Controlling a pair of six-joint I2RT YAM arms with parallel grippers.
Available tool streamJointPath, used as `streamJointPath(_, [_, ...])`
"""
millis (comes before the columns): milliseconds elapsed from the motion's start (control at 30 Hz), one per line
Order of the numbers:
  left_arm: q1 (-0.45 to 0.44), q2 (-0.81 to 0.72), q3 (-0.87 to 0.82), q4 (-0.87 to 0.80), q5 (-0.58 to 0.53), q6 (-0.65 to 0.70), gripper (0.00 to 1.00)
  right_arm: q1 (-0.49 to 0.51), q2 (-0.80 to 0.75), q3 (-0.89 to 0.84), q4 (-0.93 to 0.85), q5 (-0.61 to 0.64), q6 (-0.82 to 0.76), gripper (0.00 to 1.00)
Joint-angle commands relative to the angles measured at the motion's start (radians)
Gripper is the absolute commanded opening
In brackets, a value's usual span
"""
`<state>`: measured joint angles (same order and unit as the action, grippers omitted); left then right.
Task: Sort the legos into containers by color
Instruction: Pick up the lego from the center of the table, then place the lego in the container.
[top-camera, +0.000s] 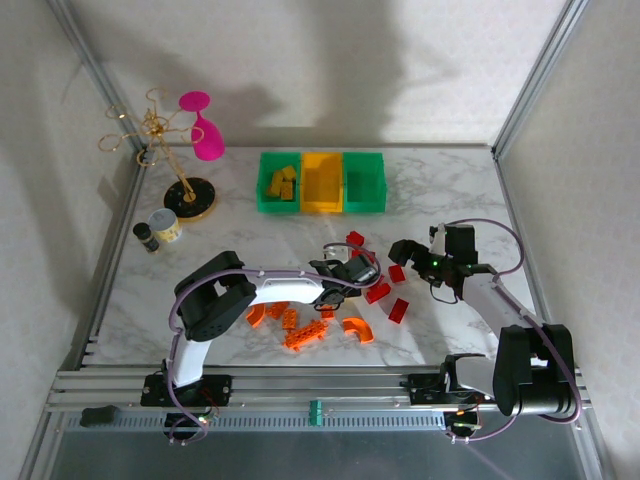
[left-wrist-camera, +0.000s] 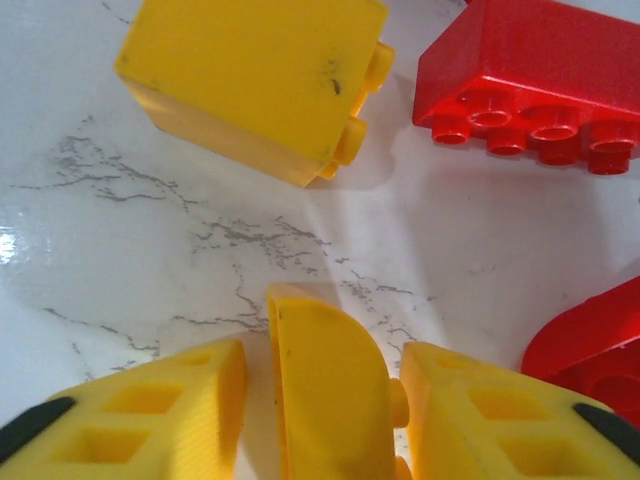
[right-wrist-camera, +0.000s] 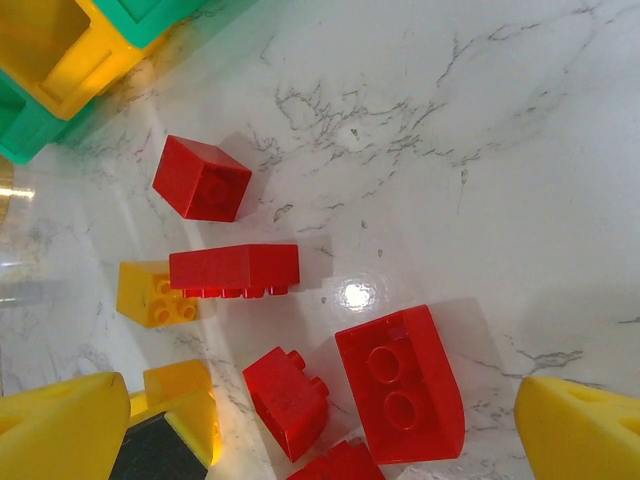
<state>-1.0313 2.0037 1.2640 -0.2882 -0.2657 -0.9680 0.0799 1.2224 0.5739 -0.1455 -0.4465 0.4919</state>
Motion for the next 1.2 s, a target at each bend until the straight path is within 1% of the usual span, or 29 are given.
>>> streamJointPath(0, [-0.008, -0.007, 0.021, -0.019, -0.024, -0.006, 0.37, -0.006, -0.002, -0.01, 0.009, -0.017, -0.014, 0.99])
streamJointPath(200, [-0.006, -0.057, 0.014, -0.033, -0.047, 0.01, 0.28, -0.005, -0.008, -0.01, 0.024, -0.063, -0.029, 0.99])
streamJointPath(300, [-0.005, -0.103, 0.0, -0.042, -0.078, 0.018, 0.24, 0.004, -0.009, -0.009, 0.038, -0.084, -0.026, 0.99])
streamJointPath(433, [0.008, -0.168, -0.016, -0.07, -0.119, 0.03, 0.22, 0.041, 0.005, 0.006, 0.037, -0.074, -0.013, 0.99])
streamJointPath(567, [0.051, -0.227, -0.008, -0.104, -0.186, 0.085, 0.21, 0.119, 0.018, 0.04, 0.053, -0.041, 0.018, 0.99])
streamJointPath(667, [0.119, -0.241, 0.039, -0.146, -0.241, 0.149, 0.21, 0.177, 0.036, 0.06, 0.101, -0.024, 0.071, 0.99])
streamJointPath(733, [0.18, -0.244, 0.068, -0.146, -0.279, 0.204, 0.21, 0.211, 0.055, 0.081, 0.123, -0.019, 0.096, 0.99])
streamJointPath(867, [0.305, -0.208, 0.141, -0.131, -0.308, 0.303, 0.21, 0.238, 0.08, 0.096, 0.156, -0.004, 0.13, 0.99])
streamJointPath(967, [0.379, -0.151, 0.204, -0.093, -0.291, 0.365, 0.2, 0.245, 0.103, 0.11, 0.163, -0.008, 0.132, 0.99])
streamJointPath(1033, [0.416, -0.107, 0.242, -0.03, -0.283, 0.418, 0.21, 0.248, 0.119, 0.116, 0.165, -0.002, 0.131, 0.99])
streamJointPath(1167, [0.501, 0.06, 0.425, -0.028, -0.253, 0.472, 0.2, 0.249, 0.143, 0.14, 0.156, -0.005, 0.128, 0.99])
